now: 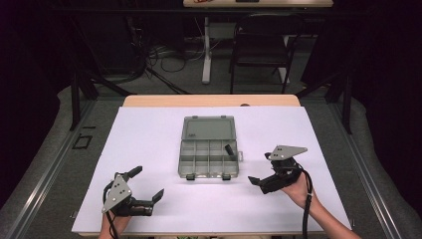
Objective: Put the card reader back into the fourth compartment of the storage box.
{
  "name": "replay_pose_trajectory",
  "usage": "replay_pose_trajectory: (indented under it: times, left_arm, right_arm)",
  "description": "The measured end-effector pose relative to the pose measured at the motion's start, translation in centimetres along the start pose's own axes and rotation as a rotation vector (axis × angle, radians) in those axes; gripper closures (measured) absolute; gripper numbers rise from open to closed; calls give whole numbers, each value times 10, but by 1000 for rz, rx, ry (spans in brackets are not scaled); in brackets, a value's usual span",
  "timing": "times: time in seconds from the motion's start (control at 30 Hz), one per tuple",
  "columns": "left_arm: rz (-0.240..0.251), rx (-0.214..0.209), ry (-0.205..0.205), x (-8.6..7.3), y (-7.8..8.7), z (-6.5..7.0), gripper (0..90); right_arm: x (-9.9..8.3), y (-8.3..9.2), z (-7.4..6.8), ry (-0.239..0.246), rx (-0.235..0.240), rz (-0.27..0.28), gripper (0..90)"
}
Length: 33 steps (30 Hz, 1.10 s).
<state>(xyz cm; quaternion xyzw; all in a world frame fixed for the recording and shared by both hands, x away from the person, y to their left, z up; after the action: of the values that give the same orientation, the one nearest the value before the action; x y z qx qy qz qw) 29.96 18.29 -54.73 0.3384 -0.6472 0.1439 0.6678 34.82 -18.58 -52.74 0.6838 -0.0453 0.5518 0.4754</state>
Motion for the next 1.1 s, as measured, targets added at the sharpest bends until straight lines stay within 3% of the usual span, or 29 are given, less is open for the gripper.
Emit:
replay_pose_trajectory:
  times: [0.43, 1.1]
  left_arm:
    - [-1, -1, 2, 0, 0, 0, 2]
    - [-5, -1, 4, -1, 0, 0, 2]
  right_arm:
    - [-15, 15, -4, 2, -7, 41, 0]
    - [-44, 29, -4, 7, -57, 75, 0]
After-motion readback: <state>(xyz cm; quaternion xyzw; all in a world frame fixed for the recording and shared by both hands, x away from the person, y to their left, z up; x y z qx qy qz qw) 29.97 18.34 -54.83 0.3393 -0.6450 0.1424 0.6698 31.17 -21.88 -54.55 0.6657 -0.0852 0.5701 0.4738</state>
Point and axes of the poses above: each handheld gripper's, and its own axes: y roughly backward along the jaws, x roughly out of its top, z roughly to its right, the point moved 7 cm from there along -y, roughly forward along the jaws, and after that the axes turned 6 degrees about -x, right-handed, at the moved point
